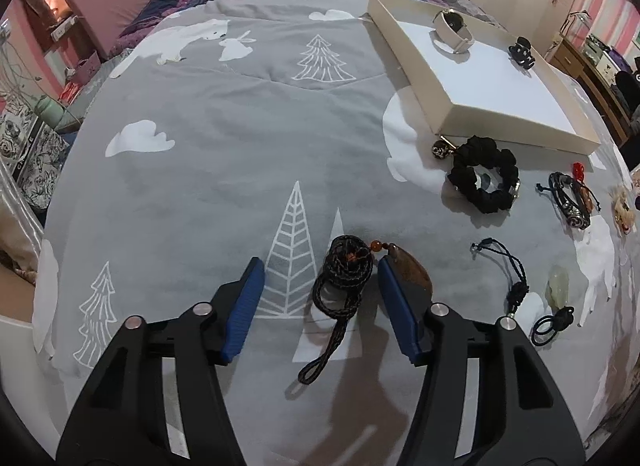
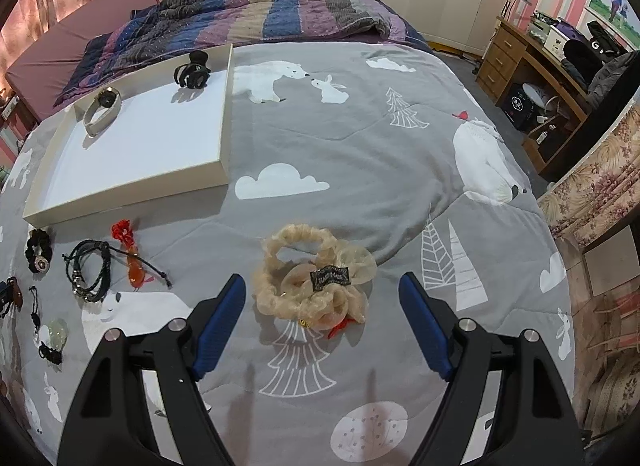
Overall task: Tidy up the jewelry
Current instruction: 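Close the left tool on the necklace cord while the right tool grasps the pearl scrunchie, then carry the necklace with the left tool into the tray while the right tool carries the scrunchie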
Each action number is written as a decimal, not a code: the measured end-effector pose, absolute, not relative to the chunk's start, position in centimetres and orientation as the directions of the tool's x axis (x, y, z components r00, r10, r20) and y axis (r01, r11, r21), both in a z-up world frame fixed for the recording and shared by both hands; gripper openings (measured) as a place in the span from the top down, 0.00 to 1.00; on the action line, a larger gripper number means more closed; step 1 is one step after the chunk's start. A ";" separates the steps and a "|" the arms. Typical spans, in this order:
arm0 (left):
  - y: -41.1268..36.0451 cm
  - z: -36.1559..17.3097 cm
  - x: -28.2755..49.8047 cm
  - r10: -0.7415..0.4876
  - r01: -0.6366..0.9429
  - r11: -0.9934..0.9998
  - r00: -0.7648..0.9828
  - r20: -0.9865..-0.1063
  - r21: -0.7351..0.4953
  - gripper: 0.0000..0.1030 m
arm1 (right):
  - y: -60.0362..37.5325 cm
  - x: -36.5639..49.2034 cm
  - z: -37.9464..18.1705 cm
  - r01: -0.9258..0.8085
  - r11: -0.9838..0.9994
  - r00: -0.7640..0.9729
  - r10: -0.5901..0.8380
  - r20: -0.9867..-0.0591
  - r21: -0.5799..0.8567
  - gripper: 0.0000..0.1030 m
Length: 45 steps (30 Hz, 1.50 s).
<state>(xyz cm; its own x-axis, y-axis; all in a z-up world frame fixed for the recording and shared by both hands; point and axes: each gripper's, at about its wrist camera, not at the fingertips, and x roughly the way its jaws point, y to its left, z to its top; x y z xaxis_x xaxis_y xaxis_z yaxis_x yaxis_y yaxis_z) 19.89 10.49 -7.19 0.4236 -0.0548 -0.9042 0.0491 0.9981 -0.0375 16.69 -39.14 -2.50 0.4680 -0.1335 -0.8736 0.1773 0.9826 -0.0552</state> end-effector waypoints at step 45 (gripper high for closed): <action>9.0 -3.4 20.2 -0.125 0.100 0.991 0.488 -0.864 -0.087 0.91 | -38.8 20.2 -1.8 0.153 0.988 0.514 -0.086 -0.854 -0.008 0.87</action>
